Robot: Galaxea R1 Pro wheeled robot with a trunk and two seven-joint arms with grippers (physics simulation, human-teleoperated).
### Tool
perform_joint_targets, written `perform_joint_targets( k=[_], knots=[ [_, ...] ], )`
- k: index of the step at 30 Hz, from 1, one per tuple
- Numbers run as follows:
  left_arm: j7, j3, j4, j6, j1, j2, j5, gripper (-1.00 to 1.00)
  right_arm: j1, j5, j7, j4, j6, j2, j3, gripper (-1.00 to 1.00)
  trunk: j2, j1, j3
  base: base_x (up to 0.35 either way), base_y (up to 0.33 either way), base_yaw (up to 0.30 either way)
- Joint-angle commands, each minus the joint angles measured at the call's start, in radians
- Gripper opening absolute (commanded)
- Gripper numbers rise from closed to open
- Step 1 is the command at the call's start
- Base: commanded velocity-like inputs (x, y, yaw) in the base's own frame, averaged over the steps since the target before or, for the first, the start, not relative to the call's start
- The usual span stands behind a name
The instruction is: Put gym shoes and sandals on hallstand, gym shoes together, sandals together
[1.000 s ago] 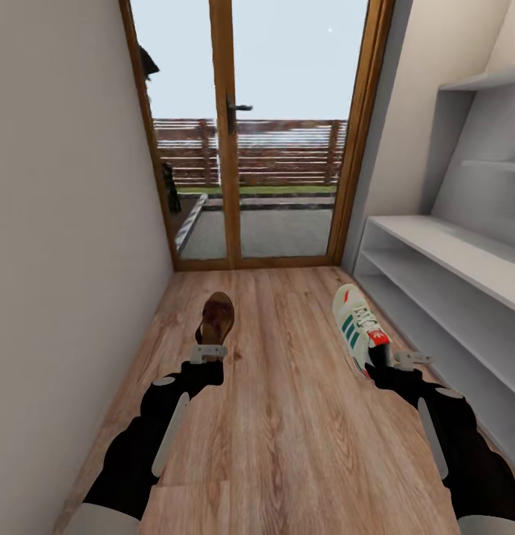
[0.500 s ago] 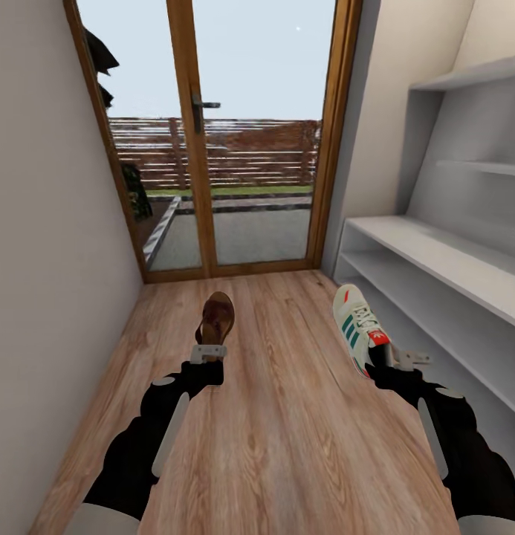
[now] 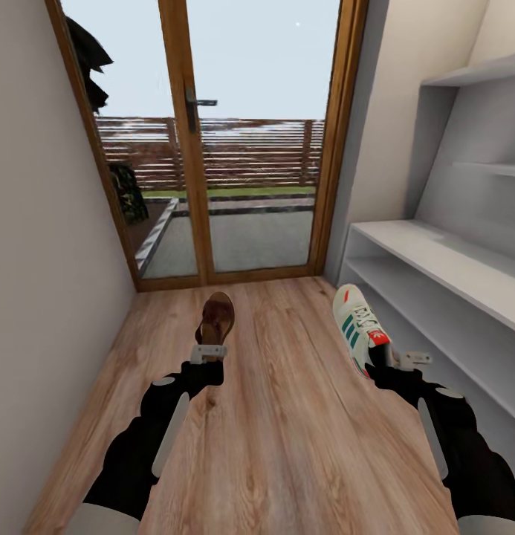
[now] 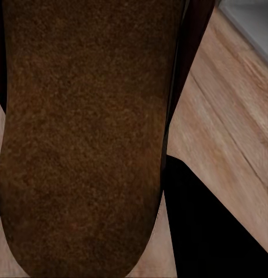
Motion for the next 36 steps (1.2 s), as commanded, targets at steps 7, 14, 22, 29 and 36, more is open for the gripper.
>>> perform_joint_targets(
  k=[7, 14, 22, 29, 36],
  knots=[
    [-0.001, 0.001, -0.001, 0.006, -0.001, 0.0, 0.006, -1.0, -0.001, 0.001, 0.006, -0.001, 0.006, 0.0, -0.001, -1.0, 0.0, 0.0, -0.001, 0.339, 0.023, -0.211],
    [0.0, 0.001, -0.001, 0.006, -0.001, 0.0, 0.006, -1.0, -0.001, 0.001, 0.006, 0.0, 0.006, 0.0, -0.001, -1.0, 0.0, 0.0, -0.001, 0.33, 0.126, -0.296],
    [-0.001, 0.001, -0.001, 0.006, -0.001, 0.0, 0.006, -1.0, -0.001, 0.001, 0.006, 0.0, 0.005, 0.0, -0.001, -1.0, 0.0, 0.0, -0.001, 0.323, 0.145, -0.3],
    [0.0, 0.001, -0.001, 0.006, -0.001, 0.0, 0.006, -1.0, -0.001, 0.001, 0.006, 0.0, 0.005, 0.0, -0.001, -1.0, 0.0, 0.0, -0.001, 0.308, 0.163, -0.3],
    [-0.001, 0.001, -0.001, 0.006, -0.001, 0.0, 0.006, -1.0, -0.001, 0.001, 0.006, 0.0, 0.005, 0.0, -0.001, -1.0, 0.0, 0.0, -0.001, 0.307, 0.165, -0.3]
  ],
)
